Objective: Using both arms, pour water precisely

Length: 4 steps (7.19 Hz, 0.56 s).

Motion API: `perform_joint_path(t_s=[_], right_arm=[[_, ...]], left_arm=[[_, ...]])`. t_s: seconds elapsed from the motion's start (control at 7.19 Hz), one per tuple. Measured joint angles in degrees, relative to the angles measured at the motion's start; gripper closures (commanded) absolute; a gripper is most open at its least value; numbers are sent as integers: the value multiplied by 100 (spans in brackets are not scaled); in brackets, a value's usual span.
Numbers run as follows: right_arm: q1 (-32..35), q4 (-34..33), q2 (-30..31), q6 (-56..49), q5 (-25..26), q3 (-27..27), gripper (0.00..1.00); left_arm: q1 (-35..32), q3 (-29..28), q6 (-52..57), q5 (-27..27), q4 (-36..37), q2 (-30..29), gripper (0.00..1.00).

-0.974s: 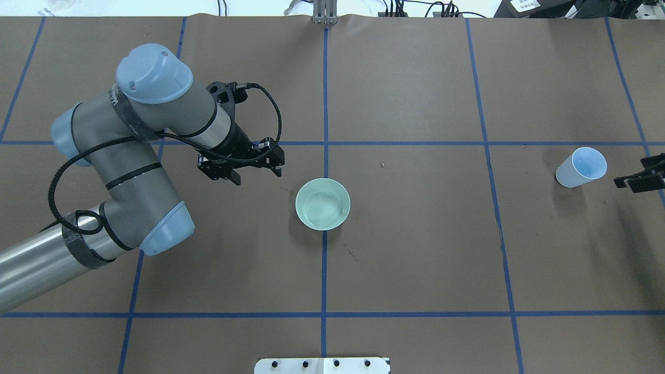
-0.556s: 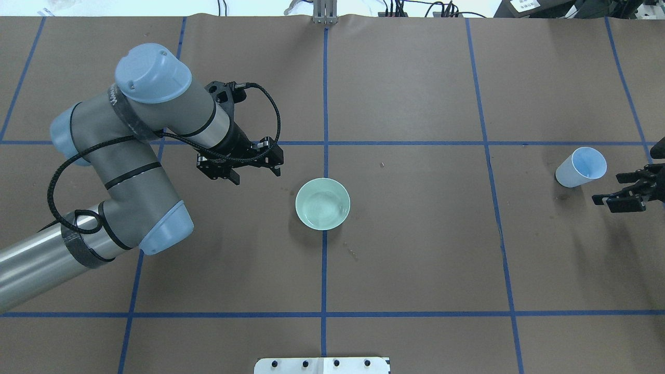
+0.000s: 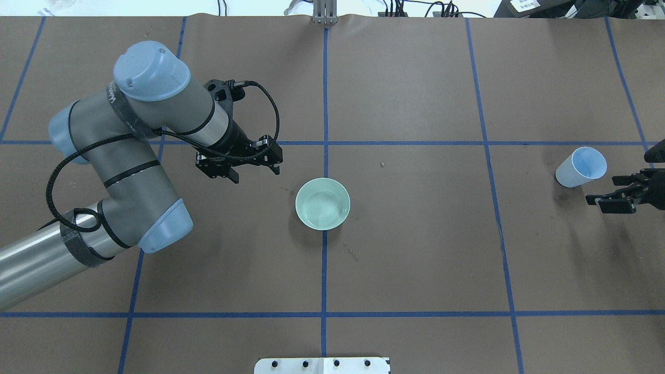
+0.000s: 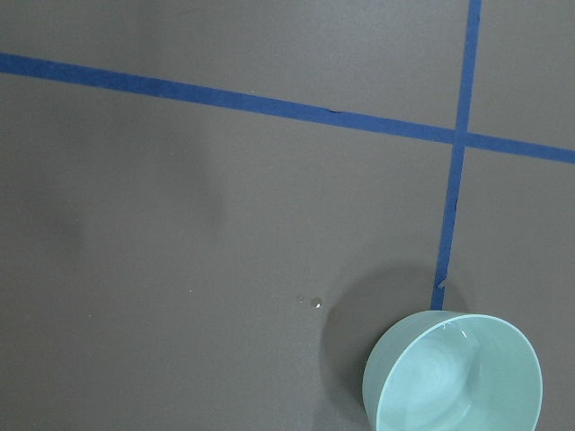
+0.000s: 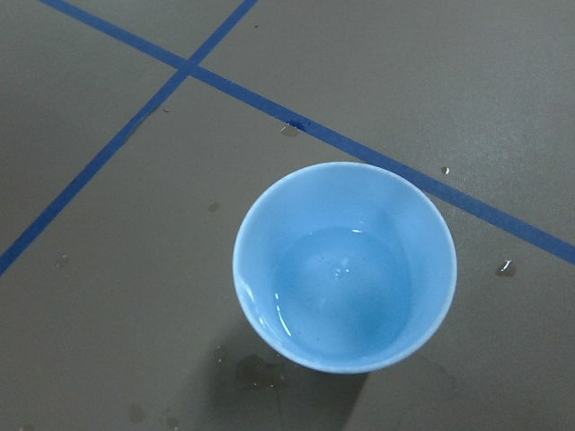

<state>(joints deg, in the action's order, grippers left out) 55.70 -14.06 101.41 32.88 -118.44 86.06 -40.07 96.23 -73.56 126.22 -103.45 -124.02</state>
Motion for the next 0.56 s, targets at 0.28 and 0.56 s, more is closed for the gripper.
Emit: perform_joint_path(t_s=[0.28,0.56], right_arm=[[-139,527,-21,462,324,-245,1],[-226,746,-64,548,578,-412,4]], left_arm=[[-1,8,0,9,0,-6,8],[-1,15,0,15,0,-11,8]])
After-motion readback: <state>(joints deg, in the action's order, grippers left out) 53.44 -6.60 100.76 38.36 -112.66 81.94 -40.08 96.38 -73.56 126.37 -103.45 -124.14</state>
